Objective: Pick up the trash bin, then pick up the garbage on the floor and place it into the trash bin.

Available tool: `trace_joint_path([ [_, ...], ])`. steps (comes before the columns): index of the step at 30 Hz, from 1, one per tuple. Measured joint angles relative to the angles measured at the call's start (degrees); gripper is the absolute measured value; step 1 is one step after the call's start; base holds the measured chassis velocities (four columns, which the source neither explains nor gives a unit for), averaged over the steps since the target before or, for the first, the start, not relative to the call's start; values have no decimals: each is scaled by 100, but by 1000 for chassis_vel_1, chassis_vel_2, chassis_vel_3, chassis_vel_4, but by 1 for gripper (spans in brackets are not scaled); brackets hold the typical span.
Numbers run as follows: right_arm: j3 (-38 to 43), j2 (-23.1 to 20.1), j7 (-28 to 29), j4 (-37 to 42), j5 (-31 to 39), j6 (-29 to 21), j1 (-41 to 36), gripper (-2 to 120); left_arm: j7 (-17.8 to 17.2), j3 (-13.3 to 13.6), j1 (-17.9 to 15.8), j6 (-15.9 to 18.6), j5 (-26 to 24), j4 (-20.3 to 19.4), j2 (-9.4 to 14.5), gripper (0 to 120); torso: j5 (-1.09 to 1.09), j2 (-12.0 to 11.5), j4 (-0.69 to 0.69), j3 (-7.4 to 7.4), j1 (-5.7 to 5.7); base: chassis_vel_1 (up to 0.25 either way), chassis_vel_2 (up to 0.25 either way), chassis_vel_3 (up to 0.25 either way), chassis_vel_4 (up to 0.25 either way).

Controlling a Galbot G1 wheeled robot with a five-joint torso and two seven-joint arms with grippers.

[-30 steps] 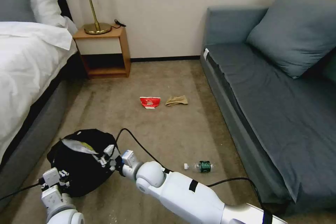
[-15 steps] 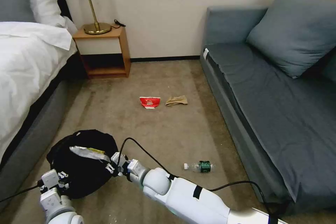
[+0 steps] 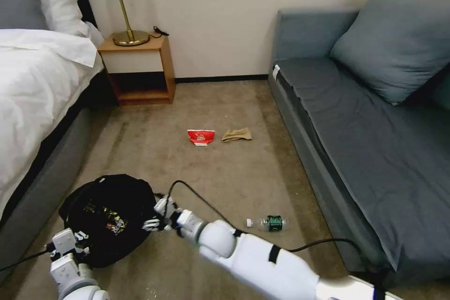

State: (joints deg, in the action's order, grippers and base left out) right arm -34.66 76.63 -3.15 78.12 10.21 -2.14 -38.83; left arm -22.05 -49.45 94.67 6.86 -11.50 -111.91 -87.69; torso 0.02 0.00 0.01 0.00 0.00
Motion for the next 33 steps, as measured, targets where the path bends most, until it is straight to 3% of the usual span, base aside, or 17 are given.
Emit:
trace_joint_path([
  [1, 155, -331, -333, 33, -383, -188, 36, 98, -4, 14, 5, 2, 0, -32, 0, 3, 1, 0, -1, 0, 0, 0, 0, 0, 0],
  [2, 155, -331, -333, 33, -383, -188, 36, 98, -4, 14, 5, 2, 0, -32, 0, 3, 1, 0, -1, 0, 0, 0, 0, 0, 0],
  [5, 654, -890, -1281, 75, -1225, -425, -33, 100, -9, 44, 9, 12, 17, -49, -13, 3, 0, 0, -2, 0, 0, 0, 0, 0, 0],
  [6, 654, -890, -1281, 75, -1225, -425, -33, 100, -9, 44, 9, 12, 17, -49, -13, 3, 0, 0, -2, 0, 0, 0, 0, 0, 0],
  [9, 1257, -1273, -2375, 167, -1871, -478, -244, 100, -11, 79, 11, 19, 53, -51, -30, 3, 0, 0, -2, 0, 0, 0, 0, 0, 0],
  [13, 1699, -1569, -3025, 193, -2253, -335, -512, 100, -13, 106, -13, 21, 85, -32, -31, 3, 1, 0, -2, 0, 0, 0, 0, 0, 0],
  [23, 2233, -1990, -3369, 139, -2463, -154, -958, 100, -15, 146, -34, 26, 102, 23, -23, 3, 0, 0, -1, 0, 0, 0, 0, 0, 0],
  [26, 2613, -2242, -3491, -167, -2888, 184, -1207, 100, -19, 148, -3, 26, 104, -31, -20, 3, -2, 0, -2, 0, 0, 0, 0, 0, 0],
  [33, 2915, -2023, -3516, -750, -3380, 466, -1199, 100, -22, 146, -1, 46, 105, -128, -16, 3, 1, 0, -1, 0, 0, 0, 0, 0, 0],
])
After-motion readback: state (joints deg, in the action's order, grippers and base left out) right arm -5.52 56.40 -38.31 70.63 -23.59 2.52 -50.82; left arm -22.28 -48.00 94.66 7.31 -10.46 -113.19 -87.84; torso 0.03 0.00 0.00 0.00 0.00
